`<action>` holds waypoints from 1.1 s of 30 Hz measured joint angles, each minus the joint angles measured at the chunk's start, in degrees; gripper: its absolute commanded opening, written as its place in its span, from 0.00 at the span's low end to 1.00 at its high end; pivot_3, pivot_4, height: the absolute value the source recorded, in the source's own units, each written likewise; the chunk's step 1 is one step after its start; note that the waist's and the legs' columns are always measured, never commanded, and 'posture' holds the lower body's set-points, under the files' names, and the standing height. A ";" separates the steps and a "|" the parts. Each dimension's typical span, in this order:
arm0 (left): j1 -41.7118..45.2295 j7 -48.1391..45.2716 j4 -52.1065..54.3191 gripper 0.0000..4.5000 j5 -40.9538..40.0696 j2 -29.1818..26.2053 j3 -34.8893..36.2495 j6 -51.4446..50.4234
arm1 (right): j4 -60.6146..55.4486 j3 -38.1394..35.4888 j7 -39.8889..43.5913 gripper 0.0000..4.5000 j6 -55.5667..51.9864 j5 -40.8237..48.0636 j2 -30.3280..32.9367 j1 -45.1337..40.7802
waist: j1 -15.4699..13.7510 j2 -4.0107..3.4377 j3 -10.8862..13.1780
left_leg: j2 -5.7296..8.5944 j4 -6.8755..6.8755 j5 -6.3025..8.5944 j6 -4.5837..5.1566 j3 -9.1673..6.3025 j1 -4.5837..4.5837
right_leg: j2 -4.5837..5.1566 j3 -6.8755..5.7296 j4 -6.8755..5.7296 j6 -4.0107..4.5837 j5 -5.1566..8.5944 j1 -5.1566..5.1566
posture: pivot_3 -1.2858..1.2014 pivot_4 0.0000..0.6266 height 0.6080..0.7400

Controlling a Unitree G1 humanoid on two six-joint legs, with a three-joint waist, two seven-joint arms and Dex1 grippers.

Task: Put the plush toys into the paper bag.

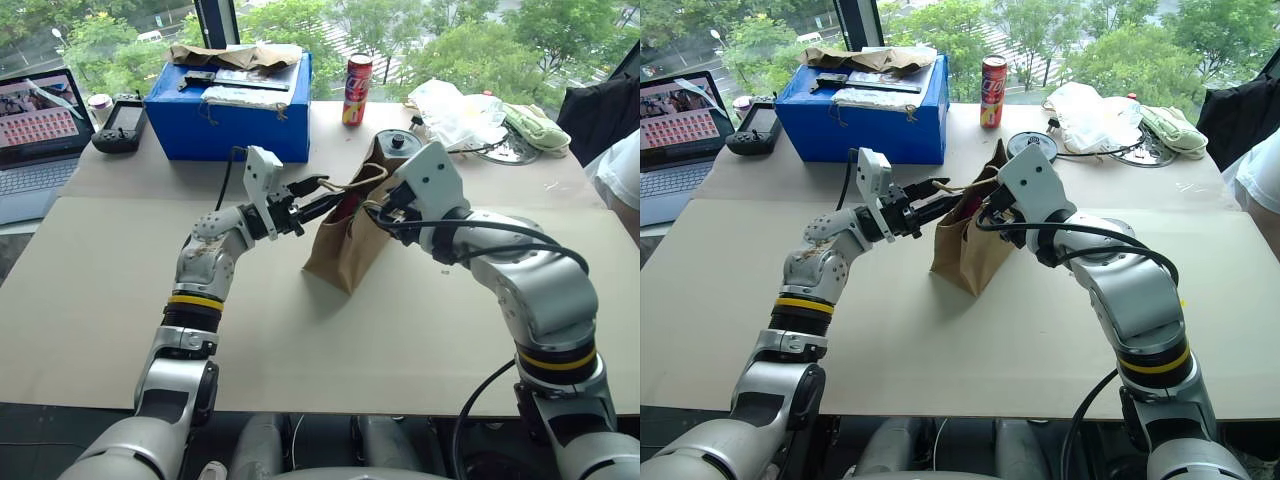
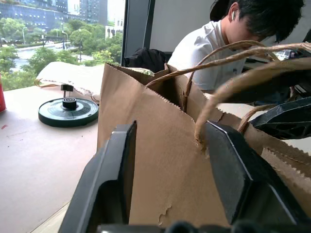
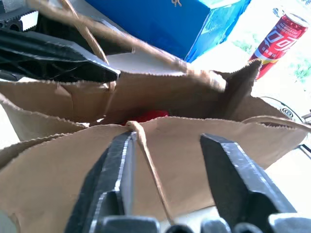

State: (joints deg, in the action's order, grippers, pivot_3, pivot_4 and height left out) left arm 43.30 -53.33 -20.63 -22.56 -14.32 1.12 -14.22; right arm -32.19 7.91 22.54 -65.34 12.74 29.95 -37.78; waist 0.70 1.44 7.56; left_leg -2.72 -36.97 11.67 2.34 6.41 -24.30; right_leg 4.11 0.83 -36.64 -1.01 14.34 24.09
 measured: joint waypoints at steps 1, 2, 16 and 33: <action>0.00 0.01 0.21 0.93 -0.02 -0.08 0.00 -0.53 | -0.06 -0.22 0.11 0.87 -0.13 0.27 0.02 0.00 | -0.01 0.00 0.00 | 0.00 0.00 0.00 0.00 0.00 0.00 | 0.00 0.00 0.00 0.00 0.00 0.00 | 0.52 0.24 0.99; 0.00 0.00 0.62 1.00 -0.10 -0.22 0.02 -1.18 | -0.42 -0.63 0.45 0.95 -0.23 0.67 0.13 0.00 | -0.01 0.00 0.00 | 0.00 0.00 0.00 0.00 0.00 -0.01 | 0.00 0.00 0.00 0.00 0.00 0.01 | 0.52 0.24 0.99; -3.52 -1.41 14.20 1.00 -10.51 -6.78 3.20 -17.47 | -6.46 -13.29 9.90 0.98 -0.48 10.78 7.25 0.63 | 0.18 0.00 0.00 | -0.10 0.03 0.00 0.00 -0.06 0.02 | -0.03 0.03 0.00 0.00 0.00 -0.01 | 0.52 0.24 0.99; -12.98 2.18 16.71 1.00 -11.31 -9.83 6.26 -18.94 | -10.62 -19.89 16.44 0.05 -2.76 27.46 12.43 5.44 | -0.23 0.01 0.01 | -0.04 0.03 0.00 0.01 -0.07 0.03 | 0.11 0.01 0.14 0.00 0.00 -0.09 | 0.52 0.24 0.99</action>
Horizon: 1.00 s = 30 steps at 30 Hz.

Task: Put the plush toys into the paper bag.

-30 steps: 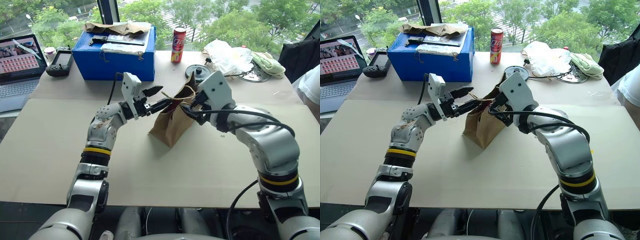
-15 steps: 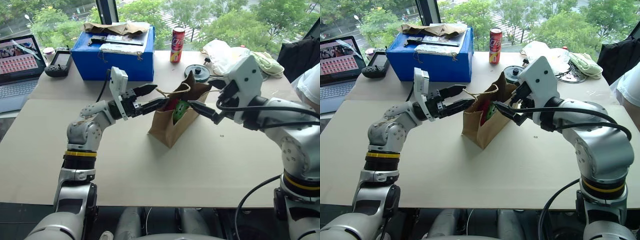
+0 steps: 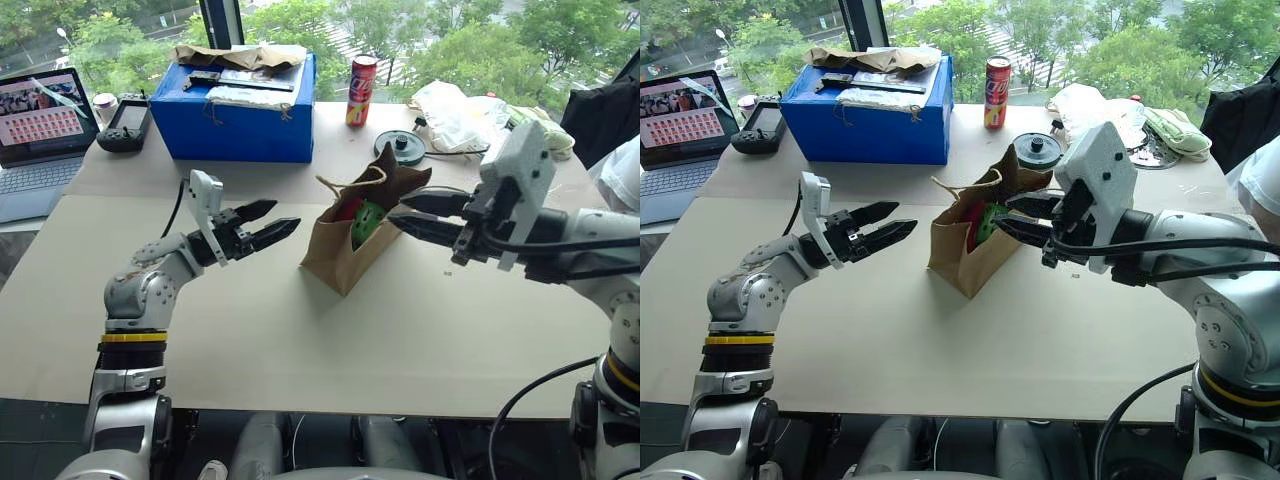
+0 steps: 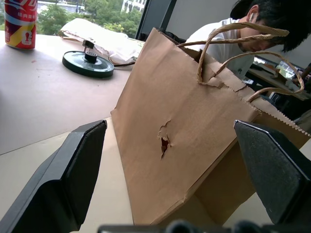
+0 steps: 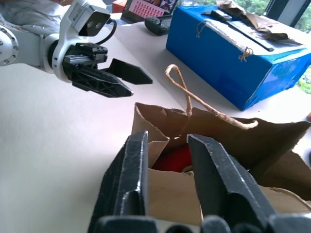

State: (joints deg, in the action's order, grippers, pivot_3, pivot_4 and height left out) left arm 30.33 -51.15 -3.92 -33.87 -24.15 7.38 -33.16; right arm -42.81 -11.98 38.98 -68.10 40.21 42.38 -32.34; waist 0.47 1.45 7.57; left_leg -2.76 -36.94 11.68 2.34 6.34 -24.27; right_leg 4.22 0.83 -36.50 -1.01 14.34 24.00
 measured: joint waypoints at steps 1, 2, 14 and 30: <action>-0.10 0.07 0.02 1.00 0.16 0.26 -0.44 0.39 | 0.04 0.59 -0.02 0.00 0.12 0.43 -0.04 0.51 | 0.02 0.00 0.00 | 0.00 0.00 0.00 0.00 0.00 0.00 | 0.00 0.00 0.00 0.00 0.00 0.01 | 0.52 0.24 0.99; -0.34 0.08 0.09 1.00 0.30 0.55 -0.87 0.63 | 0.08 1.37 -0.19 0.00 0.37 0.54 -0.10 0.96 | 0.03 0.00 0.00 | -0.01 0.01 0.00 0.00 0.00 0.00 | -0.01 0.00 -0.01 0.00 0.00 0.00 | 0.52 0.24 0.99; -1.58 -2.30 0.86 1.00 2.56 1.10 -5.95 3.27 | 10.33 21.29 -8.48 0.00 1.84 -11.93 -1.48 -0.90 | 0.29 0.00 0.00 | 0.01 0.00 0.00 0.00 0.03 0.00 | -0.05 0.03 -0.04 0.00 0.00 0.05 | 0.52 0.24 0.99; -3.01 -1.84 1.55 1.00 12.40 2.40 -13.42 12.53 | 19.64 25.85 -14.38 0.00 1.51 -17.94 -14.08 -9.79 | 0.18 0.00 0.00 | 0.00 0.01 0.00 0.01 0.05 -0.03 | -0.02 -0.01 -0.07 0.00 0.00 0.08 | 0.52 0.24 0.99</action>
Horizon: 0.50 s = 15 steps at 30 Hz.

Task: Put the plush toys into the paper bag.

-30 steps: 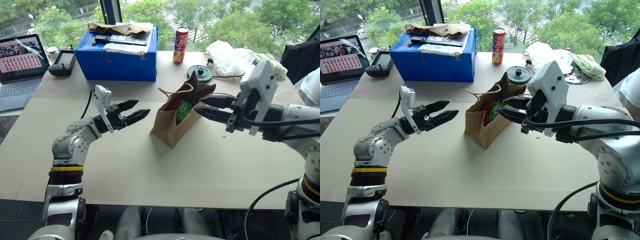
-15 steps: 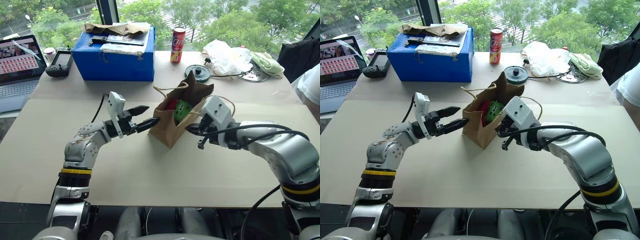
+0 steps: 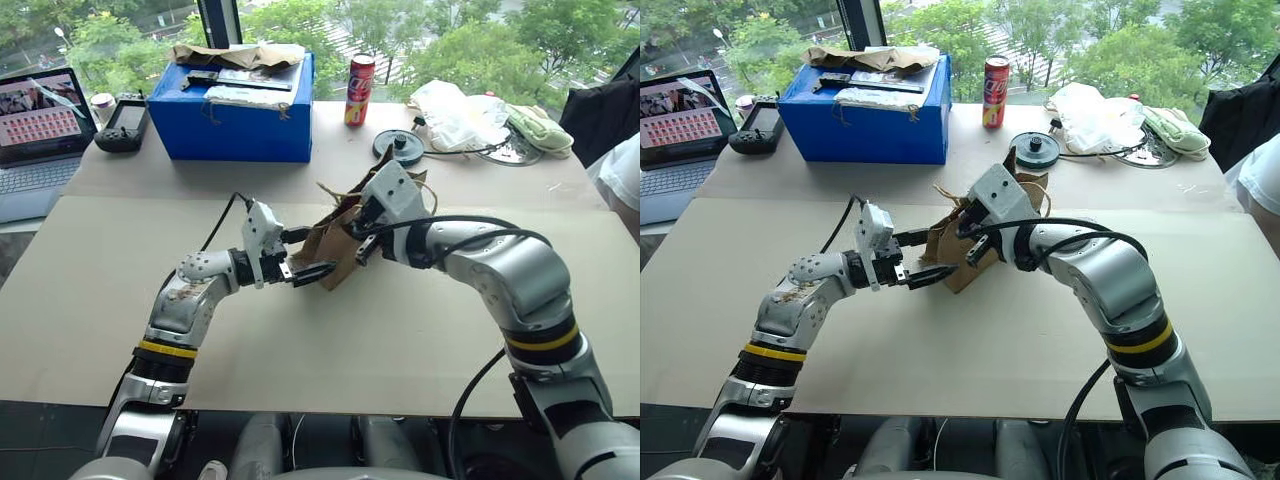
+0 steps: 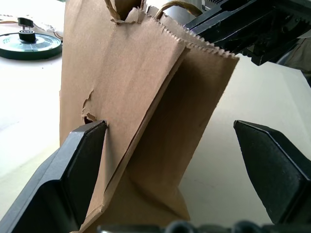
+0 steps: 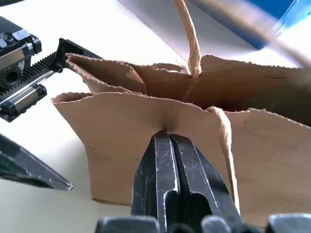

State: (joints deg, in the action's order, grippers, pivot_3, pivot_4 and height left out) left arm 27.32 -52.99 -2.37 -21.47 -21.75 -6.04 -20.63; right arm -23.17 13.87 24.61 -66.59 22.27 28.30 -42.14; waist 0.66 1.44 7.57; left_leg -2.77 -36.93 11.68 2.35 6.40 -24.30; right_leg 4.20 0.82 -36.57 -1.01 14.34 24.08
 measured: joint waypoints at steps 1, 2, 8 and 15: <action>0.01 1.19 -0.18 1.00 1.05 0.72 0.03 1.09 | 0.22 0.00 -0.23 0.00 -0.08 -0.28 -0.55 0.00 | -0.01 0.00 0.00 | 0.00 0.00 0.00 0.00 0.00 0.00 | 0.00 0.00 -0.02 0.00 0.00 0.00 | 0.52 0.24 0.99; 0.01 2.12 -0.43 1.00 1.45 1.26 0.02 1.76 | 0.25 0.00 -0.46 0.00 -0.08 -0.43 -0.91 0.00 | -0.01 0.00 0.00 | 0.00 0.00 0.00 0.00 0.00 0.01 | 0.00 0.00 -0.03 0.00 0.00 0.00 | 0.52 0.24 0.99; 0.02 9.82 -3.99 1.00 6.20 5.79 0.20 7.20 | 1.00 -0.04 -1.38 0.00 -0.13 -1.00 -2.28 -0.03 | -0.01 0.00 0.00 | 0.00 -0.01 0.00 0.00 -0.01 0.00 | 0.01 0.00 -0.03 0.00 0.00 0.00 | 0.52 0.24 0.99; -0.71 16.47 -4.12 1.00 8.24 10.13 0.67 11.12 | 1.48 -0.04 -1.63 0.00 -0.13 -1.32 -2.88 -0.48 | 0.04 0.00 0.00 | 0.00 0.00 0.00 0.00 -0.01 0.01 | 0.02 0.00 -0.06 0.00 0.00 0.00 | 0.52 0.24 0.99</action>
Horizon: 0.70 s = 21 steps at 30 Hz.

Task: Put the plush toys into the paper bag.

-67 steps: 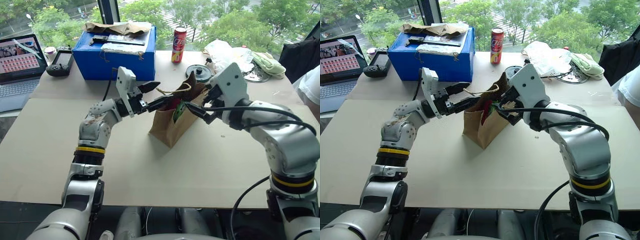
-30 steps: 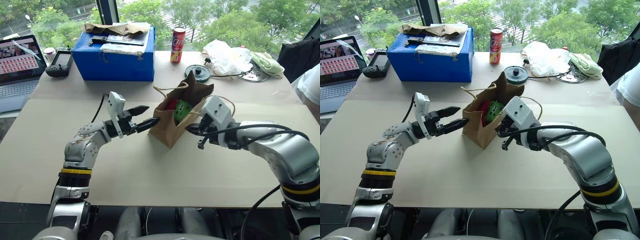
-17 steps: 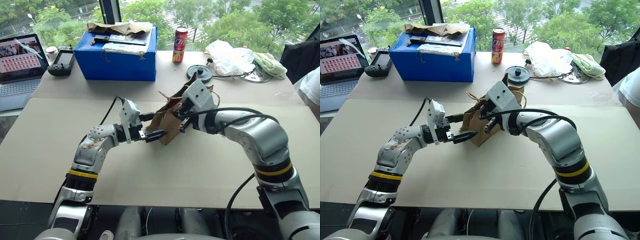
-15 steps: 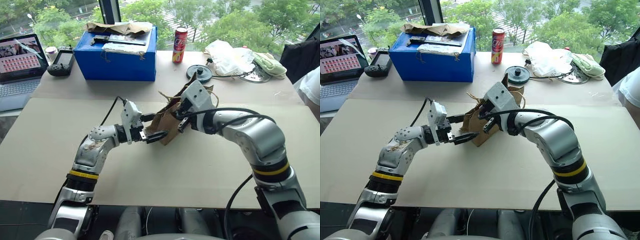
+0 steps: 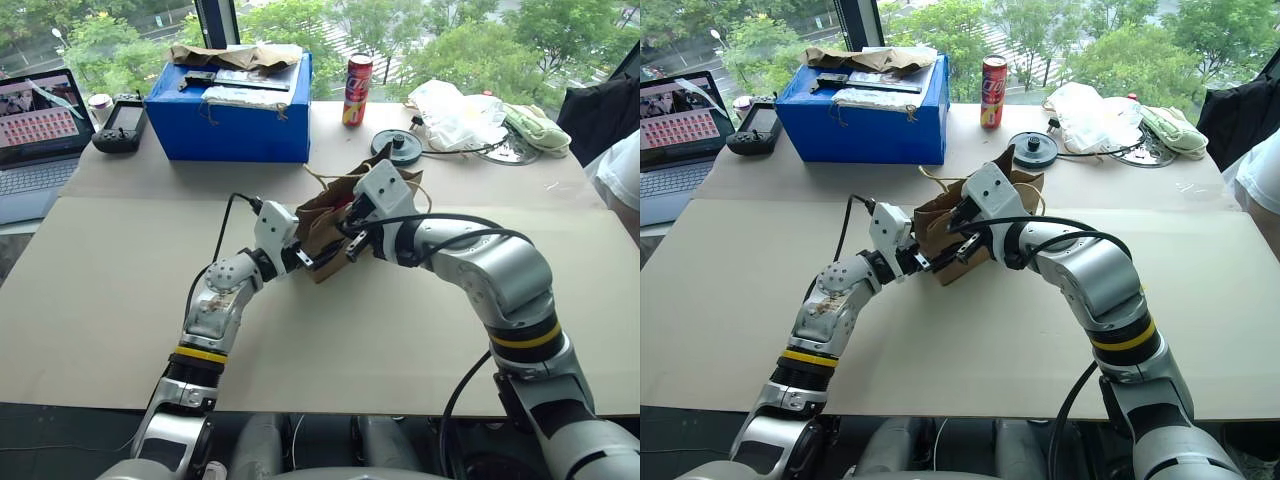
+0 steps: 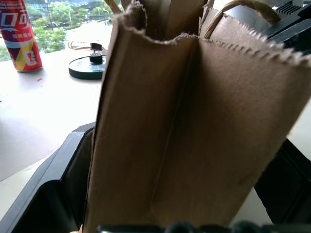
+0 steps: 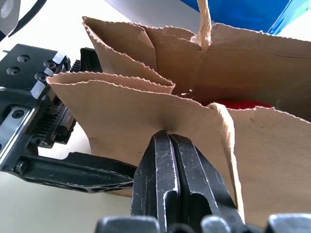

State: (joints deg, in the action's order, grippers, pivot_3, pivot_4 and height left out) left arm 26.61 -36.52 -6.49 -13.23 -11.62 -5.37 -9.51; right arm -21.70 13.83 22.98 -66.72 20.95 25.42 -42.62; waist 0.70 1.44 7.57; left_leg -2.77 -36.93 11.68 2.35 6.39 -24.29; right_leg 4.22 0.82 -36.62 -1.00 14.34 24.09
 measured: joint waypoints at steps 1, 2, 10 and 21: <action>-0.25 0.85 0.02 1.00 0.37 0.27 0.06 1.01 | 0.08 0.00 0.00 0.00 0.00 -0.03 0.00 0.00 | 0.02 0.00 0.00 | -0.01 0.00 0.00 0.00 0.00 0.00 | -0.01 0.00 0.00 0.00 0.00 0.00 | 0.52 0.24 0.99; -0.81 2.06 0.32 1.00 0.95 0.60 0.28 2.17 | 0.21 0.00 -0.01 0.00 0.00 -0.07 0.00 -0.01 | 0.05 0.00 0.00 | -0.01 0.00 0.00 0.00 0.00 0.01 | -0.01 0.00 0.00 0.00 0.00 0.00 | 0.52 0.24 0.99; -2.57 4.28 1.16 0.44 1.89 1.21 0.47 4.87 | 0.80 0.00 -0.01 0.00 0.00 -0.13 0.00 -0.30 | -0.01 0.00 0.00 | 0.00 0.00 0.00 0.00 0.00 0.00 | 0.02 -0.01 0.01 0.00 0.00 -0.01 | 0.52 0.24 0.99; -2.71 3.97 1.29 0.01 1.87 1.83 0.08 5.51 | 1.03 0.00 0.02 0.00 0.00 -0.14 0.15 -0.57 | 0.00 0.00 0.00 | 0.00 0.01 0.00 0.00 0.00 0.00 | 0.01 -0.02 0.02 0.00 0.00 -0.01 | 0.52 0.24 0.99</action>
State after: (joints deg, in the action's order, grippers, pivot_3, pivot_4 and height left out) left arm 23.89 -32.54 -5.20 -11.36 -9.78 -5.29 -4.00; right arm -20.67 13.83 23.00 -66.72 20.81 25.57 -43.20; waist 0.70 1.44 7.57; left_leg -2.77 -36.92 11.68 2.35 6.39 -24.29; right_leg 4.23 0.80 -36.61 -1.00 14.34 24.08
